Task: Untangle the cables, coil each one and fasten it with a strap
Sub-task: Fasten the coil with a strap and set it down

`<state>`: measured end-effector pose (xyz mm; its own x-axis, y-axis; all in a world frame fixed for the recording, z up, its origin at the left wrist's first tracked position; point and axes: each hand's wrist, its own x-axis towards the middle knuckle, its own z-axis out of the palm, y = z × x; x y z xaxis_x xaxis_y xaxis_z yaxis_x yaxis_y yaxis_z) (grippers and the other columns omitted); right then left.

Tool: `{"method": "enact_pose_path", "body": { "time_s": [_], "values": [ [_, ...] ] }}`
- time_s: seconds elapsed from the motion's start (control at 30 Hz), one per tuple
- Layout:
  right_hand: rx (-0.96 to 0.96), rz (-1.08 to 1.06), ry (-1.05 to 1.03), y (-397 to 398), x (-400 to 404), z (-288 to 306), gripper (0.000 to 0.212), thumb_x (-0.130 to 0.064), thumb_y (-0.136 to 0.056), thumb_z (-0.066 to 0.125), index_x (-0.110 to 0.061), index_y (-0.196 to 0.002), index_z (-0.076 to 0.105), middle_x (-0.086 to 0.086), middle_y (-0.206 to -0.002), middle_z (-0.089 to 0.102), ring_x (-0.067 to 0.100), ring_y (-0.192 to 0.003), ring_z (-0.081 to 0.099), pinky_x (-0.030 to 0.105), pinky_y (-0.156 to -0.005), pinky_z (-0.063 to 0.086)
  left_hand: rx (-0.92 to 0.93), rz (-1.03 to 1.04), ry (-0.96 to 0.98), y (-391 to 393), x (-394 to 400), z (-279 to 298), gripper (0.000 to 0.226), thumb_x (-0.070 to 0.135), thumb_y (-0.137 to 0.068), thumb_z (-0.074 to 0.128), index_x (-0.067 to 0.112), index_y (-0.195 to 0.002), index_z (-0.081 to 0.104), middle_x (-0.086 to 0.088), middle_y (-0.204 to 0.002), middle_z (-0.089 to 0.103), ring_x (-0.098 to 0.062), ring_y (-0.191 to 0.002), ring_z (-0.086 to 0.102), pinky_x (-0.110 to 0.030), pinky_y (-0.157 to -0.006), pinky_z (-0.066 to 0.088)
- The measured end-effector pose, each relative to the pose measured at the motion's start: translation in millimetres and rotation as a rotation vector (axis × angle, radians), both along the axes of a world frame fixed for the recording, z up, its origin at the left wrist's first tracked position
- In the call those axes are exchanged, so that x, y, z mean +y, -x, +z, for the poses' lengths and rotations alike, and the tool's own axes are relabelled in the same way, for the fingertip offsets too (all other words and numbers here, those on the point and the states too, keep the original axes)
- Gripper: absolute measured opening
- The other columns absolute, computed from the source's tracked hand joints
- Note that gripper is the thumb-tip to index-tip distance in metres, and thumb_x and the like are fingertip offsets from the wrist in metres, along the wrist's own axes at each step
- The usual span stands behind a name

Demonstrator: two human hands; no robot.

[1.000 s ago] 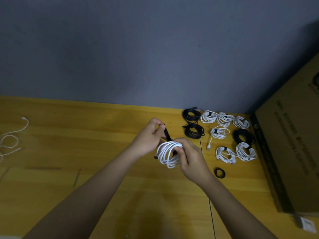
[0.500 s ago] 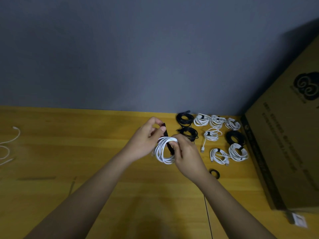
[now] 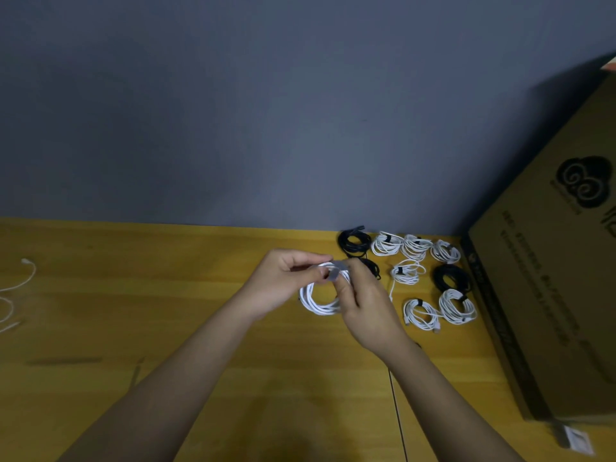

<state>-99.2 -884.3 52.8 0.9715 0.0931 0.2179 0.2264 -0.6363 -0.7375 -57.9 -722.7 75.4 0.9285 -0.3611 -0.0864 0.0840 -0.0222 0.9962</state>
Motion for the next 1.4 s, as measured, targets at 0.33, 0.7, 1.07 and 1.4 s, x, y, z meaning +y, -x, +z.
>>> {"method": "enact_pose_path", "body": {
  "time_s": [0.33,0.7,1.07,1.4],
  "values": [
    [-0.328,-0.258,-0.125,11,4,-1,0.031,-0.028,-0.090,0.040,-0.010,-0.111,0.054,-0.003,-0.125,0.030,-0.010,-0.099,0.048,0.018,-0.064,0.049,-0.138,-0.079,0.018,1,-24,28,0.027,-0.005,-0.087,0.063,0.016,-0.102,0.069,0.013,-0.076,0.073,0.002,-0.076,0.067,-0.009,-0.072,0.048],
    [-0.525,-0.190,-0.162,1,-11,15,0.018,-0.013,-0.083,0.067,-0.002,-0.098,0.066,0.007,-0.102,0.057,-0.004,-0.101,0.049,0.010,-0.086,0.037,-0.162,0.009,0.026,-3,-29,32,0.027,-0.006,-0.089,0.060,0.011,-0.108,0.067,0.006,-0.085,0.073,0.001,-0.071,0.067,-0.012,-0.070,0.049],
    [-0.753,0.012,0.176,-4,-17,19,0.011,-0.002,-0.085,0.066,-0.006,-0.095,0.066,0.007,-0.113,0.065,0.023,-0.113,0.056,0.036,-0.097,0.045,-0.124,0.036,0.053,-5,-23,33,0.021,-0.002,-0.089,0.062,0.013,-0.099,0.070,0.008,-0.085,0.075,-0.006,-0.080,0.067,-0.015,-0.075,0.052],
    [-0.779,0.085,0.136,-3,-15,29,0.018,0.001,-0.088,0.054,-0.009,-0.103,0.055,0.012,-0.104,0.069,0.019,-0.115,0.058,0.035,-0.102,0.045,0.018,-0.117,0.026,-5,-6,45,0.025,0.007,-0.091,0.060,0.020,-0.111,0.068,-0.004,-0.105,0.073,-0.015,-0.102,0.067,-0.029,-0.095,0.050]
  ]
}}
